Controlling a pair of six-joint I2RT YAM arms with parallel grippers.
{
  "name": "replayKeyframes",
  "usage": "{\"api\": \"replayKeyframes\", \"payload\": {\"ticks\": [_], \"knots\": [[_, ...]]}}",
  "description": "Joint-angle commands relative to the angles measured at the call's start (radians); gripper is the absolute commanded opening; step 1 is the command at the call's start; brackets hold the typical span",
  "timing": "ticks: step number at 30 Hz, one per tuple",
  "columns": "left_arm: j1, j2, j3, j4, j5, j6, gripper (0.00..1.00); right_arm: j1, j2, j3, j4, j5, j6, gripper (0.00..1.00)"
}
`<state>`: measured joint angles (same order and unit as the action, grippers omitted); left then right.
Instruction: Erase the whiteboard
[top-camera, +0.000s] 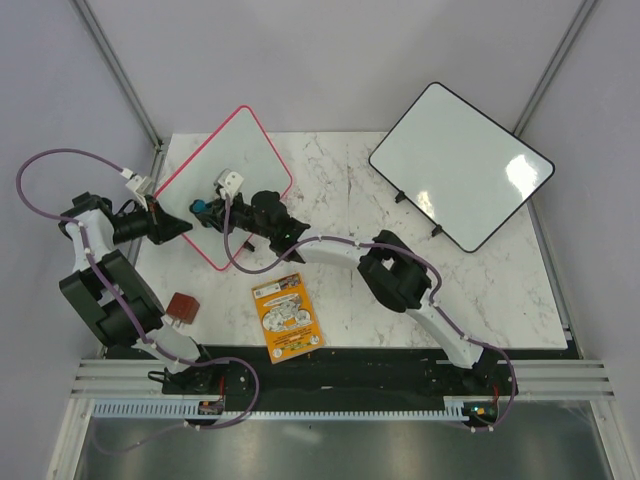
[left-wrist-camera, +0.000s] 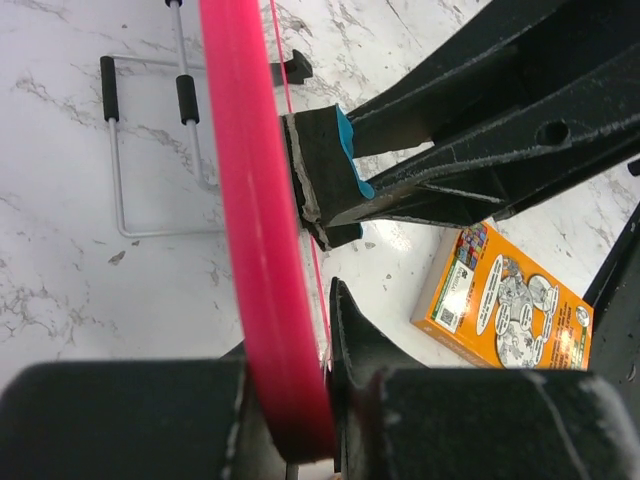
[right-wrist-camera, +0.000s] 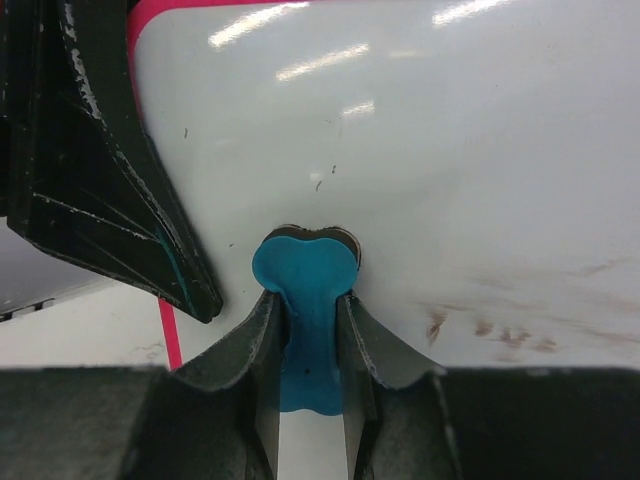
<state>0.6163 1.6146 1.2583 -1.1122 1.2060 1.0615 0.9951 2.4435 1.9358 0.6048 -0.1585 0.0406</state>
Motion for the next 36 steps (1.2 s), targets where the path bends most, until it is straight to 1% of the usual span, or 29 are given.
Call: {"api": "replayKeyframes", "payload": {"ticks": [1, 4, 8, 11, 15, 17, 21, 22, 24, 25, 28, 36], "knots": [[-0.062, -0.051, -0.002, -0.144, 0.018, 0.146, 0.02, -0.119, 0.098, 0.083, -0.051, 0.152, 0.059, 0.0], [-0.064, -0.064, 0.0, -0.149, 0.021, 0.149, 0.02, -0.151, 0.091, 0.068, -0.045, 0.23, 0.056, 0.0], [-0.063, -0.07, 0.0, -0.153, 0.02, 0.152, 0.02, -0.162, 0.086, 0.058, -0.054, 0.419, 0.027, 0.0], [-0.061, -0.068, 0.001, -0.166, 0.02, 0.16, 0.02, -0.156, 0.112, 0.121, -0.112, 0.473, -0.011, 0.0], [-0.063, -0.068, 0.001, -0.176, 0.023, 0.172, 0.02, -0.147, 0.164, 0.189, -0.172, 0.605, -0.031, 0.0], [-0.063, -0.067, 0.001, -0.181, 0.023, 0.173, 0.02, -0.147, 0.178, 0.207, -0.181, 0.625, -0.031, 0.0], [-0.063, -0.065, 0.004, -0.186, 0.026, 0.176, 0.02, -0.147, 0.175, 0.184, -0.155, 0.59, -0.031, 0.0], [-0.061, -0.064, 0.004, -0.184, 0.024, 0.176, 0.02, -0.142, 0.167, 0.155, -0.146, 0.529, -0.031, 0.0], [-0.063, -0.061, 0.006, -0.186, 0.026, 0.176, 0.02, -0.133, 0.143, 0.12, -0.117, 0.487, -0.031, 0.0], [-0.063, -0.061, 0.006, -0.186, 0.027, 0.176, 0.02, -0.124, 0.135, 0.088, -0.114, 0.425, -0.03, 0.0], [-0.063, -0.056, 0.003, -0.187, 0.033, 0.18, 0.02, -0.087, 0.095, 0.005, -0.076, 0.352, -0.079, 0.0], [-0.063, -0.042, 0.004, -0.189, 0.043, 0.187, 0.02, 0.011, 0.022, -0.087, -0.095, 0.212, -0.116, 0.0]]}}
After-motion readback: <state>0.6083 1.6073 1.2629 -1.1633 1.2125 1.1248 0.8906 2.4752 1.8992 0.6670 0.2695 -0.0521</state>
